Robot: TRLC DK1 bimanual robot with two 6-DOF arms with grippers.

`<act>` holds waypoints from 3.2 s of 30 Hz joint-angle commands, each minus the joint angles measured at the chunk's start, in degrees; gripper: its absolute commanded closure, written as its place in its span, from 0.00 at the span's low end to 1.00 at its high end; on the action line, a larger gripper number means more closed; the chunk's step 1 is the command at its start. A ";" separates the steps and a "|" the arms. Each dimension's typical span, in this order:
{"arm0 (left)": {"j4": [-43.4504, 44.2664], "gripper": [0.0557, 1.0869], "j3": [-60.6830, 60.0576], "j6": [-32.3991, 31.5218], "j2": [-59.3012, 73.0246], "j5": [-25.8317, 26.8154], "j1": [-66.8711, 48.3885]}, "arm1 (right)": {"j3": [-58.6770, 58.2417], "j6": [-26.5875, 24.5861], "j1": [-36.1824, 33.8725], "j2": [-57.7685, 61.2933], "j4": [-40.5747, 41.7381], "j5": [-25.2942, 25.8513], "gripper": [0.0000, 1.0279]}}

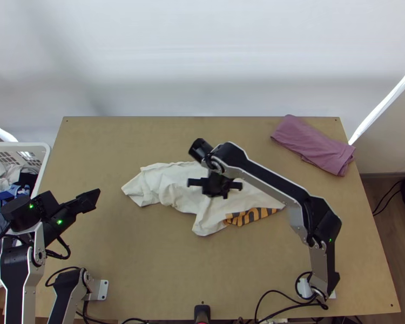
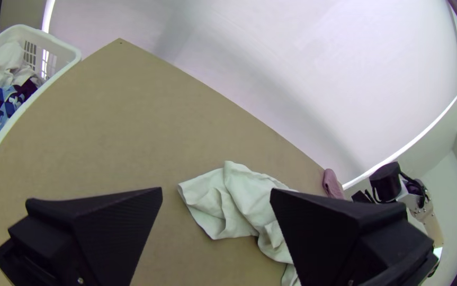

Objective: Fold the t-shirt

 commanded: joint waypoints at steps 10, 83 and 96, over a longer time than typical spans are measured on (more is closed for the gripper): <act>1.49 0.04 -0.51 0.38 1.53 0.52 -2.83 | -0.07 -0.48 -9.92 -11.74 -7.99 0.27 0.97; 14.76 0.49 9.07 -0.15 53.03 -2.73 -32.27 | -28.19 0.67 -29.78 -41.71 3.08 1.59 0.97; 18.10 0.96 11.18 -2.96 53.38 -5.28 -33.50 | -28.11 1.37 -28.37 -41.62 4.58 2.38 0.97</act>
